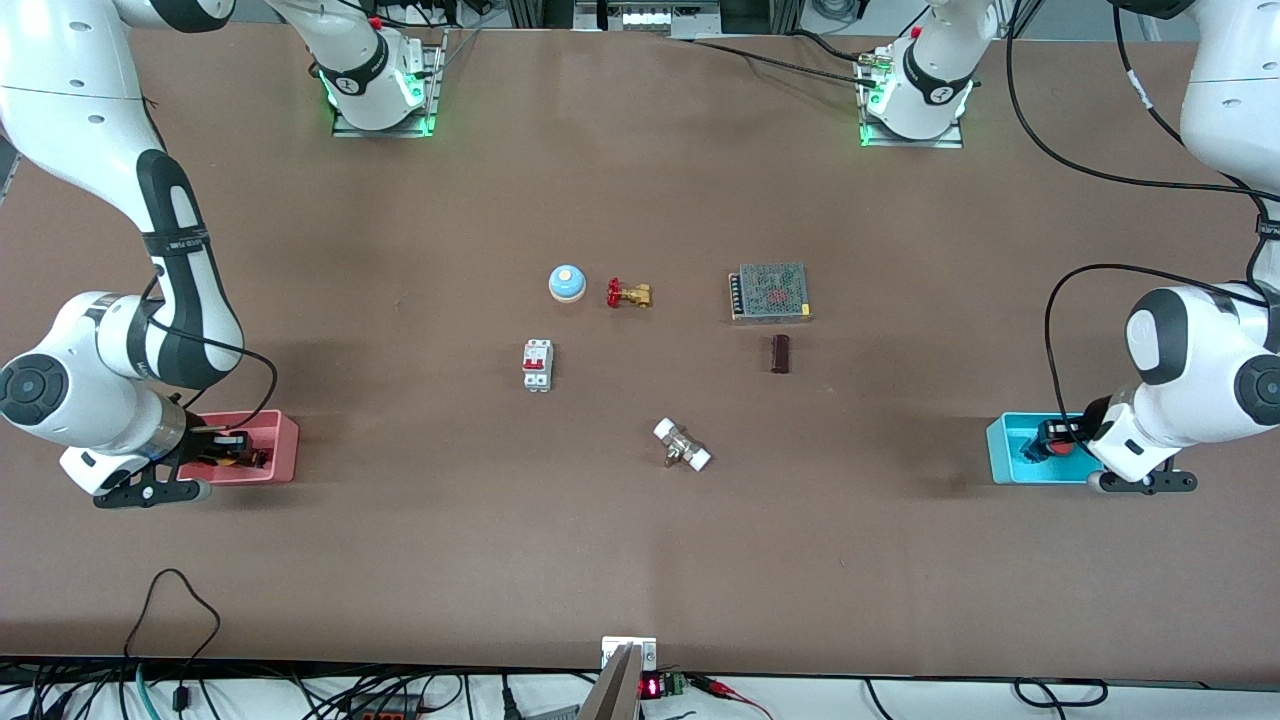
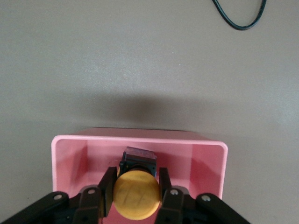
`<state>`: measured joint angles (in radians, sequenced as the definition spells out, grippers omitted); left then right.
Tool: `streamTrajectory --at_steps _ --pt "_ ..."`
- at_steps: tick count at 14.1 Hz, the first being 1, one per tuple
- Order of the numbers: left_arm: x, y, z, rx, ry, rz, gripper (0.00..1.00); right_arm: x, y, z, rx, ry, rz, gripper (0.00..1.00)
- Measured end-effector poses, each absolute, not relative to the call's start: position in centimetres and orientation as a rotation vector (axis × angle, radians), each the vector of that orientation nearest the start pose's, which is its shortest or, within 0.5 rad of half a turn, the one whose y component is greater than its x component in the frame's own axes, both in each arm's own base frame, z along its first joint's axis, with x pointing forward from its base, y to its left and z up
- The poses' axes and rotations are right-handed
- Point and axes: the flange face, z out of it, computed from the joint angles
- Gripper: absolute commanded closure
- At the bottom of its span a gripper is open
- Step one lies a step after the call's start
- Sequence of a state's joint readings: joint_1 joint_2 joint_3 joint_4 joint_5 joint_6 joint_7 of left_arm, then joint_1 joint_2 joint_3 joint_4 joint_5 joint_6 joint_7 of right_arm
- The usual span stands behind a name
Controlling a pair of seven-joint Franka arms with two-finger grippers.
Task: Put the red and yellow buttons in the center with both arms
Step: 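Grasp the yellow button with the right gripper while the left gripper grasps the red button, then lift the yellow button with the right gripper while the left gripper lifts the red button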
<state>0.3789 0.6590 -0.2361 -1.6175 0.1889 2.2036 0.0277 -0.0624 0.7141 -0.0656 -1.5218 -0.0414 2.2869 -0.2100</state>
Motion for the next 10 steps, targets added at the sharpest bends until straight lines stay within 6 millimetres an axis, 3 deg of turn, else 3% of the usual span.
streamTrajectory --at_steps 4,7,10 --pt "67.9 11.5 29.1 -3.124 -0.047 0.045 0.72 71.1 -8.5 24.5 -3.232 -0.276 -0.057 0.88" --pt "67.5 8.9 33.4 -3.103 -0.016 0.068 0.72 71.2 -8.6 25.2 -3.233 -0.351 -0.032 0.88" --pt "67.3 4.7 35.2 -3.101 -0.054 0.098 0.72 71.3 -8.8 29.1 -3.225 -0.356 0.049 0.88"
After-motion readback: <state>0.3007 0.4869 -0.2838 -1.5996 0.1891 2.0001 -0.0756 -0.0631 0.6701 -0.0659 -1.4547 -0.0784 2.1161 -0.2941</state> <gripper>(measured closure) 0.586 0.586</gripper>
